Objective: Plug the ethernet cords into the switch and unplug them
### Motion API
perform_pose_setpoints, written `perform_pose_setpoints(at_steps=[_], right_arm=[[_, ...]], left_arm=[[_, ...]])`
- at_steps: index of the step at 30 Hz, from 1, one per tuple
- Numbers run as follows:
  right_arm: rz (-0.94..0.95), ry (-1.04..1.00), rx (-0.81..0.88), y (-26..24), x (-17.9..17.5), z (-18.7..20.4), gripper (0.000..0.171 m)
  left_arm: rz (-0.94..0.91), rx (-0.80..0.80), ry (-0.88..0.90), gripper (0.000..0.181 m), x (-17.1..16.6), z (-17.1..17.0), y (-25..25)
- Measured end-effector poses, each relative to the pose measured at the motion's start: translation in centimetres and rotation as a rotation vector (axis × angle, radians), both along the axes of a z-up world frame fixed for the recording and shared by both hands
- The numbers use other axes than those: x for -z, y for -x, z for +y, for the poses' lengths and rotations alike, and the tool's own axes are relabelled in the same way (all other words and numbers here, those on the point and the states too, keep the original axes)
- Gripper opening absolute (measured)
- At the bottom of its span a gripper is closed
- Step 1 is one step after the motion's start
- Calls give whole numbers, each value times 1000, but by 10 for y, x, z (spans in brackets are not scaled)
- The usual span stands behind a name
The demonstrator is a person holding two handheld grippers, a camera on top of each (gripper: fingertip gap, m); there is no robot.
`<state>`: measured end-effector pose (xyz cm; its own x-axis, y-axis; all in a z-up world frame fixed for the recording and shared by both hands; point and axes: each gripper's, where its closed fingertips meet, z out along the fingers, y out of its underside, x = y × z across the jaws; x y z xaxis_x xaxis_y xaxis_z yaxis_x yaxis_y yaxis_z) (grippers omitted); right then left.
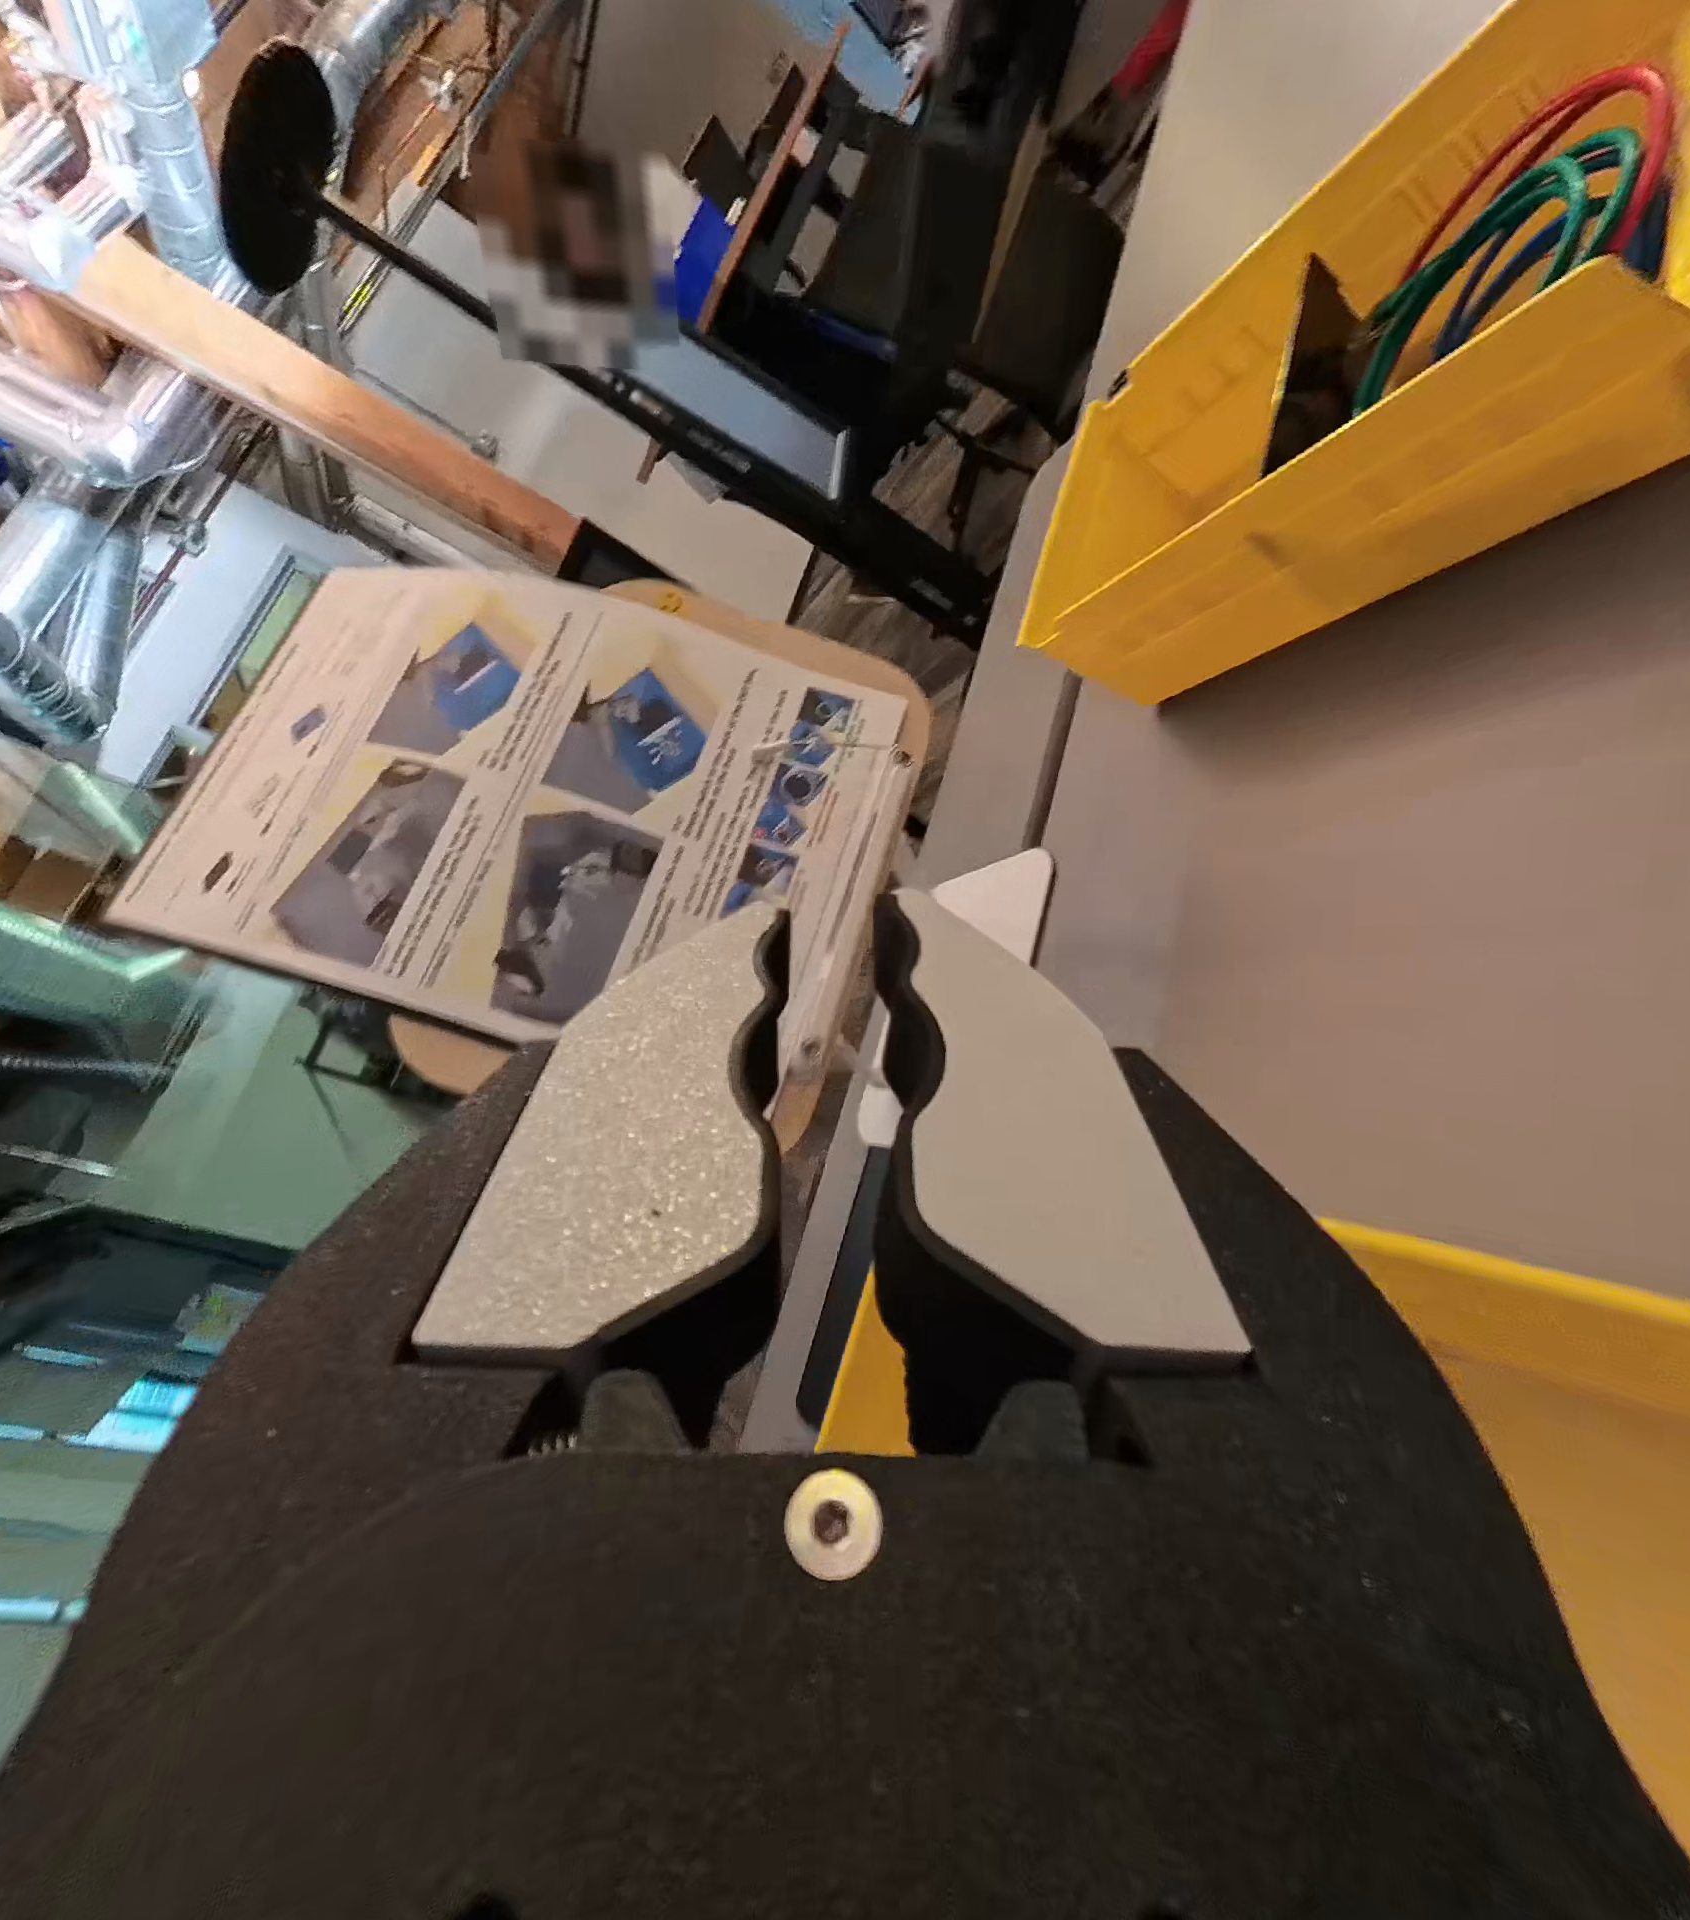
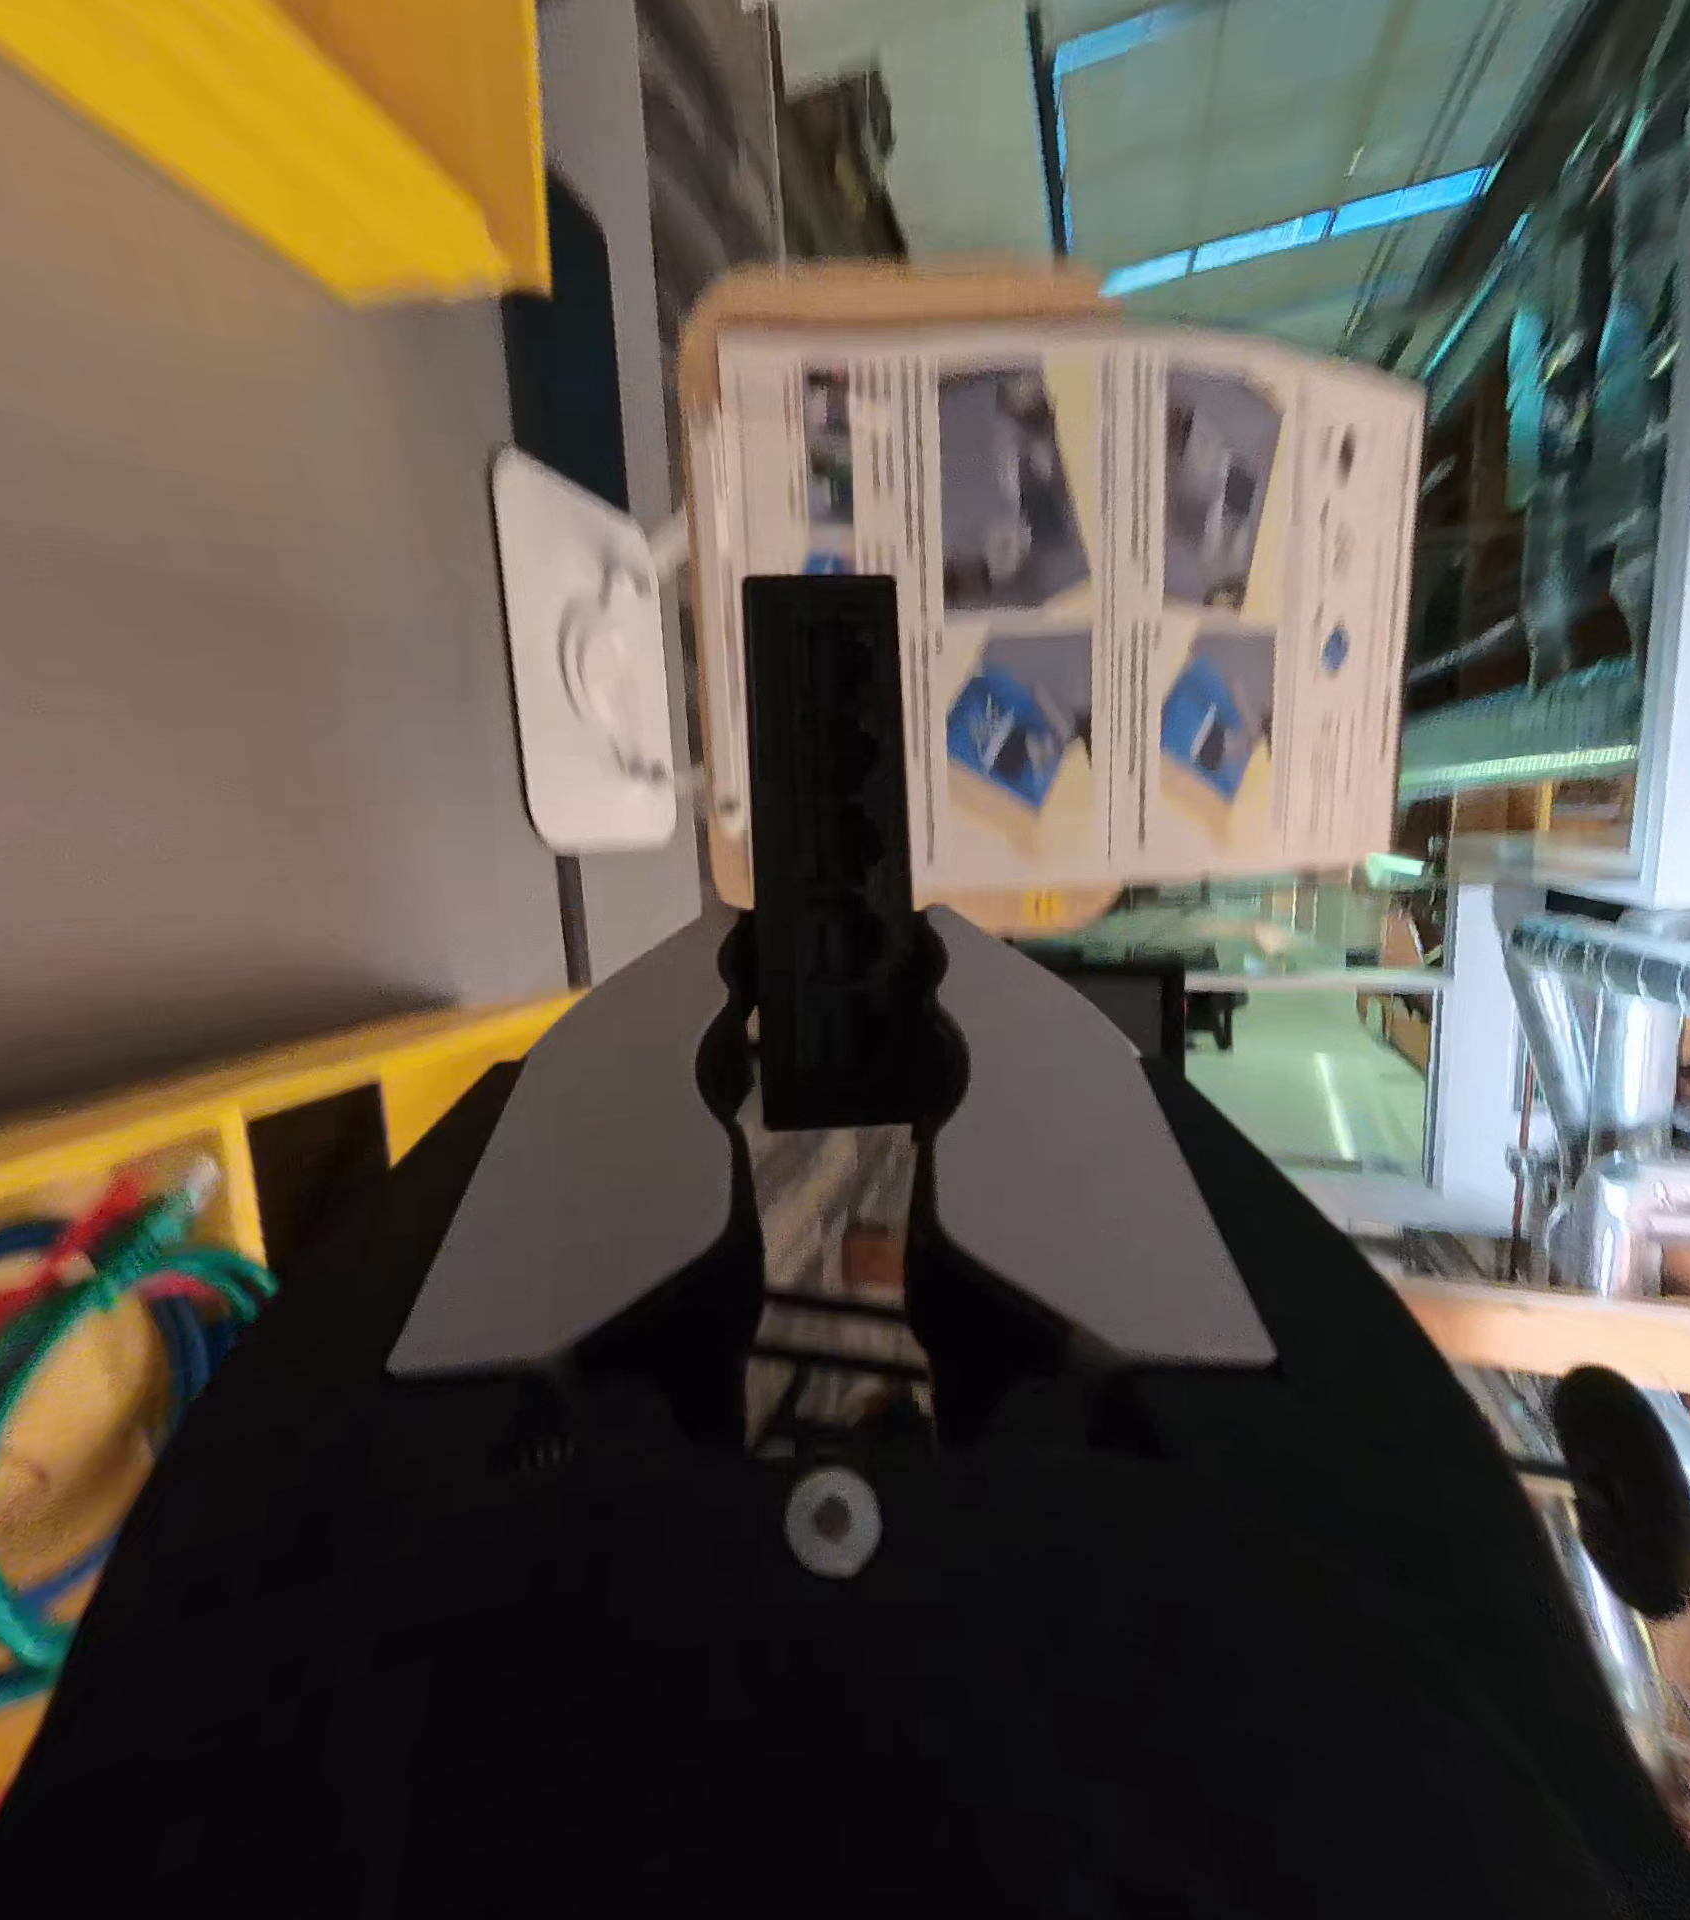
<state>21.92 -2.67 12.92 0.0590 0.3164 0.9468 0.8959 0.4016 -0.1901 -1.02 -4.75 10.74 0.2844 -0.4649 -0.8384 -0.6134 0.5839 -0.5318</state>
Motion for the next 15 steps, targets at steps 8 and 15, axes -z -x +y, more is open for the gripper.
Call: perform_pose_setpoints(at_steps=[8,15], right_arm=[[-193,29,278,-110,17,59,28],[-264,10,323,-129,28,73,29]], left_arm=[[-98,-160,-17,15,-27,14,67],[-169,-191,5,14,-38,12,97]])
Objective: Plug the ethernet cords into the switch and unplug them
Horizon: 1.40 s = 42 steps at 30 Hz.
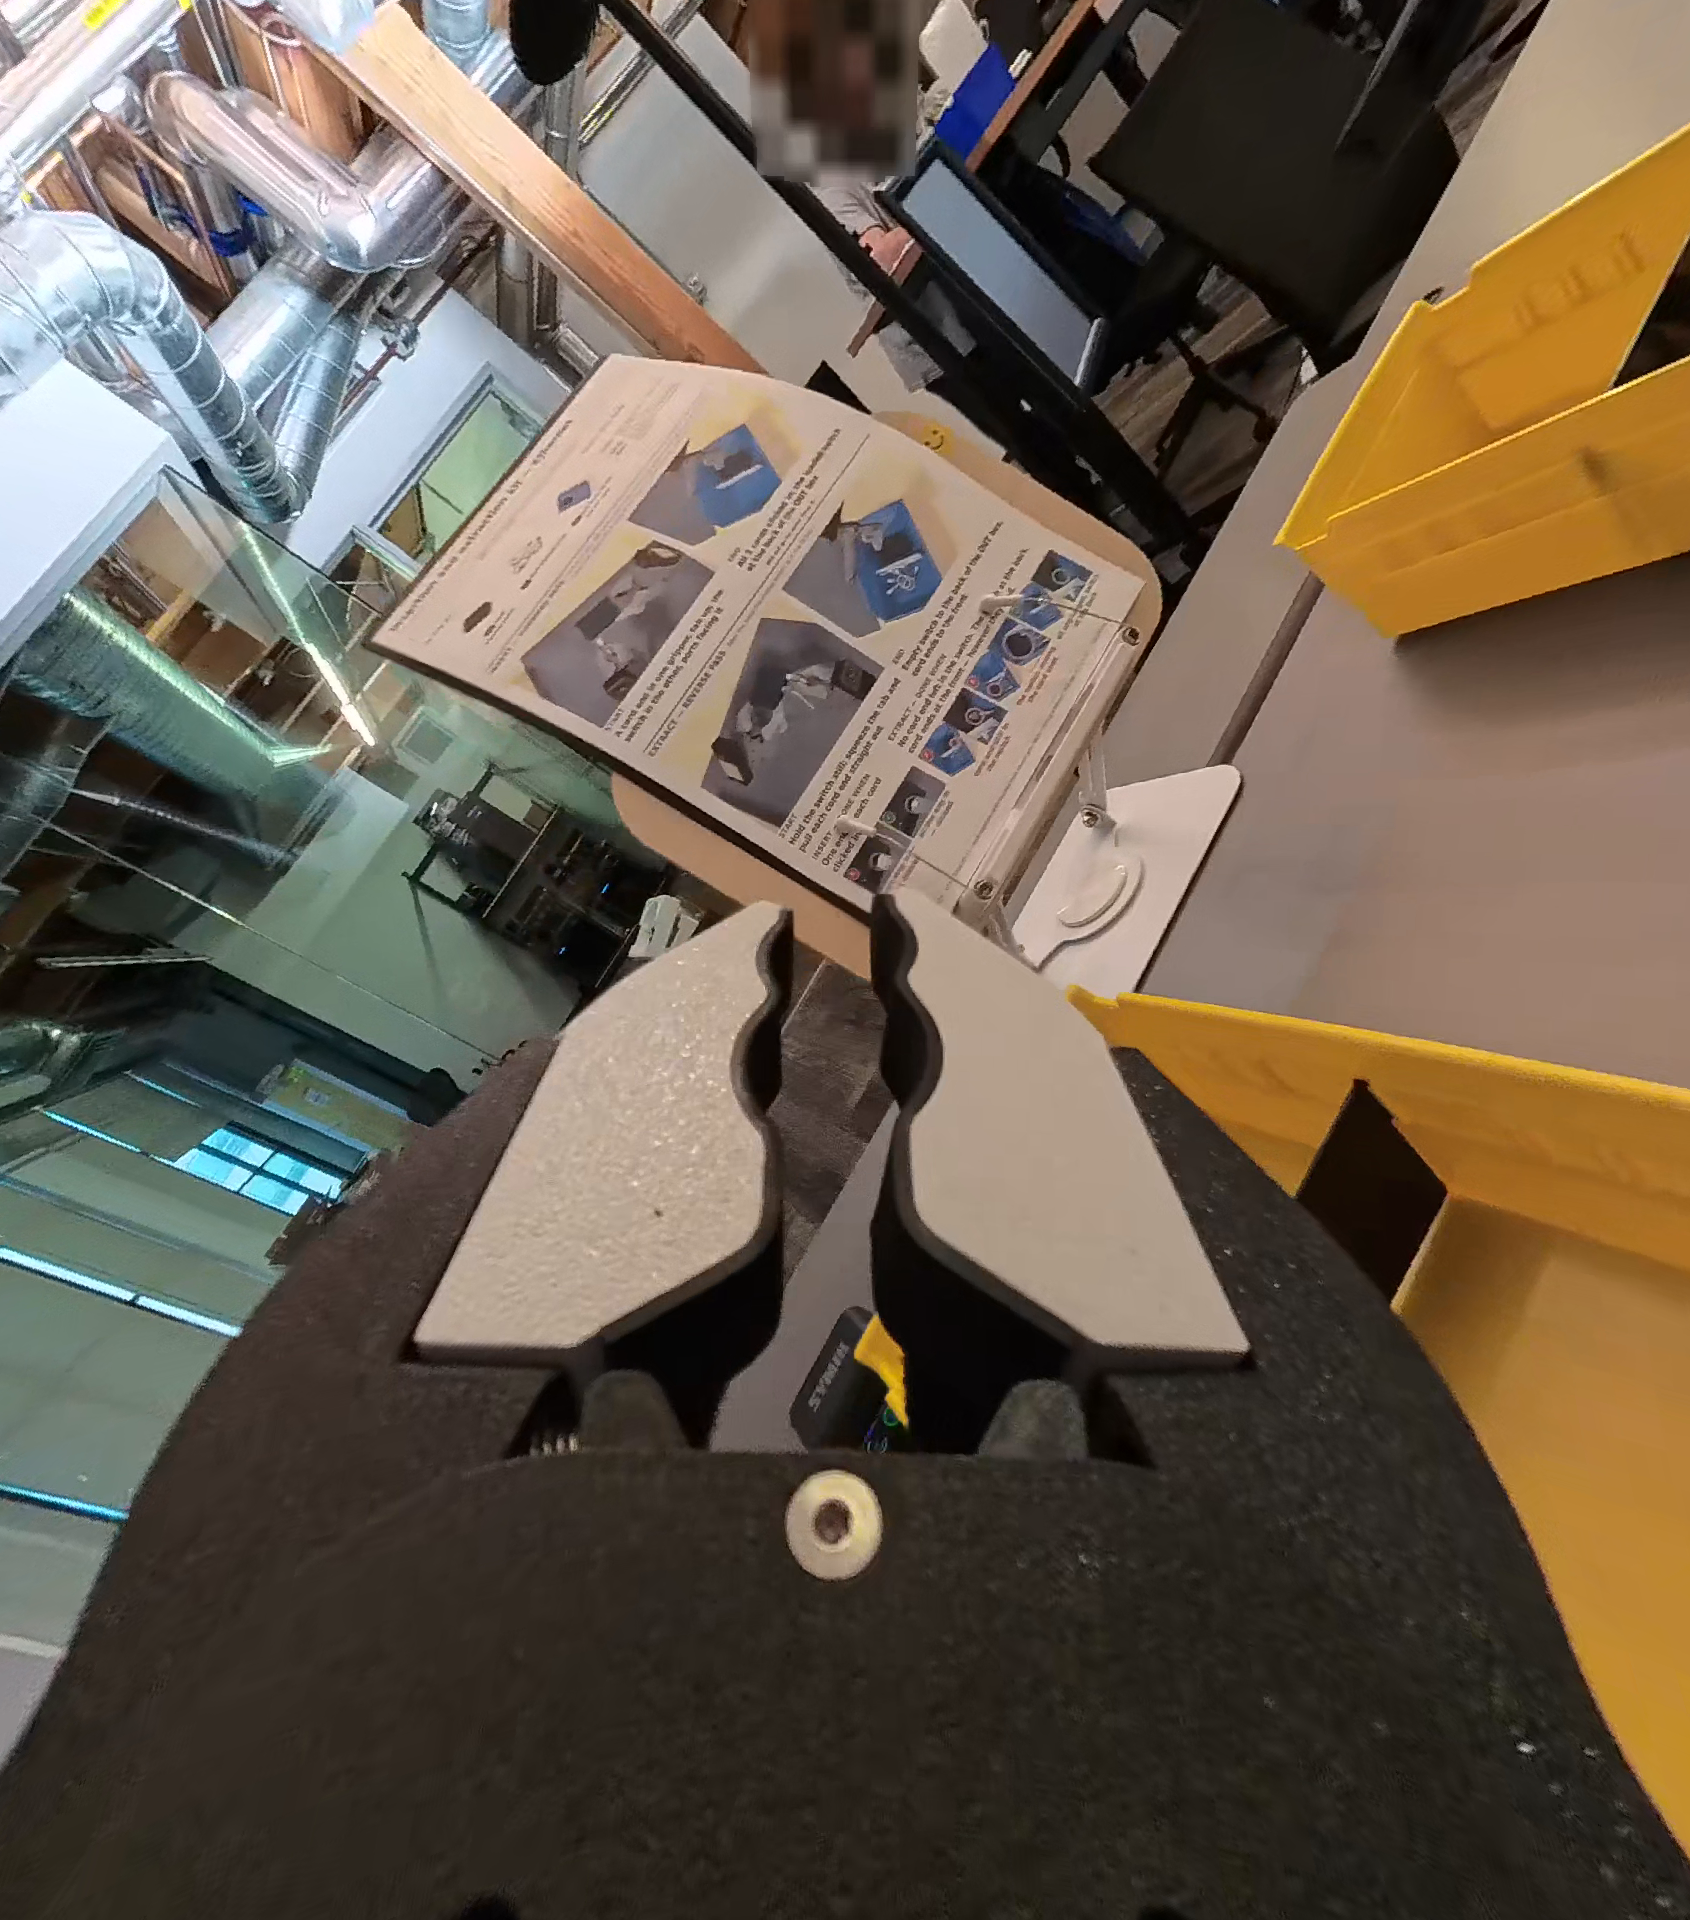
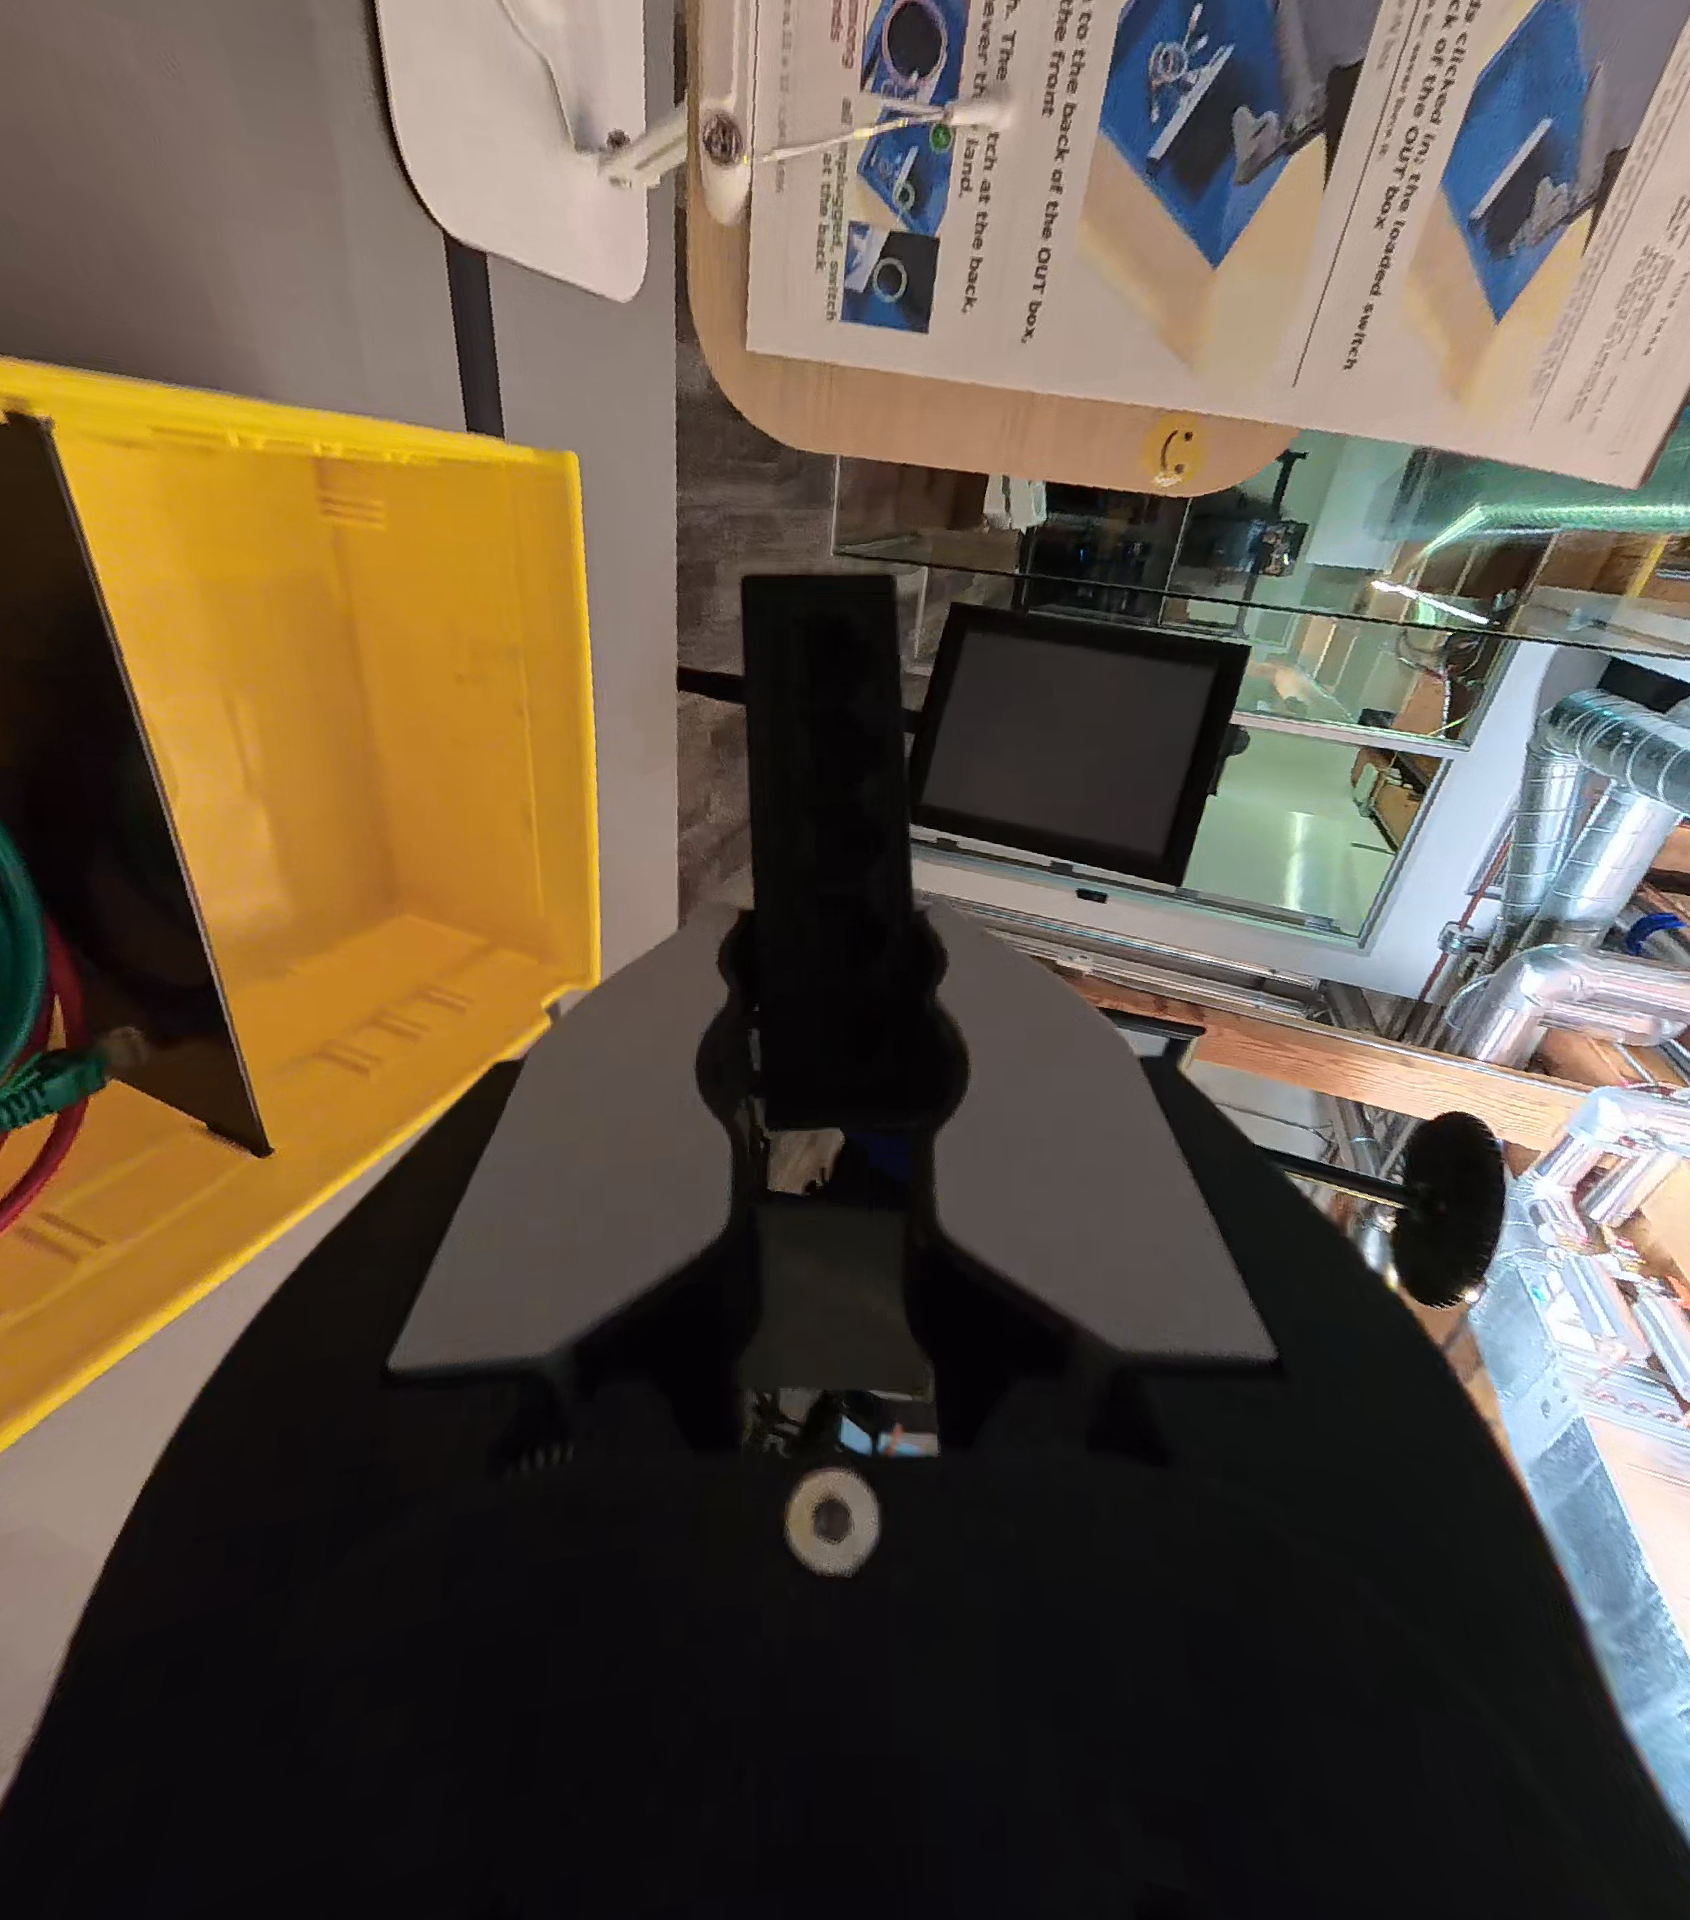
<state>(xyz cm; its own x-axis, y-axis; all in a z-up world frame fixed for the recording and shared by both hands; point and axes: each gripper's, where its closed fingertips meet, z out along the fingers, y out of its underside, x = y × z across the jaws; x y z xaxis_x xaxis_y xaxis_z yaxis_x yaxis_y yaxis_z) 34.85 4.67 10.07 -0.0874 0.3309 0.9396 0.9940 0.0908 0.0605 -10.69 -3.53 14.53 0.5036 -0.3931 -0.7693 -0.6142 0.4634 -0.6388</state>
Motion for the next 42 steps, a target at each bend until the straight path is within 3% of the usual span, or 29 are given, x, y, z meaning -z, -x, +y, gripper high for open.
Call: perform_pose_setpoints(at_steps=[7,19,24,33,42], right_arm=[[-165,-14,66,-23,11,7,28],[-158,-8,116,-42,7,7,28],[-119,-76,157,-62,-17,13,28],[-89,-200,433,-139,-76,4,28],[-95,-187,543,-163,-80,-13,28]], left_arm=[[-29,-36,-4,14,-5,1,18],[-63,-47,17,14,-6,3,27],[-22,-58,45,14,4,11,21],[-41,-58,42,16,0,9,26],[-51,-46,42,16,-2,3,28]])
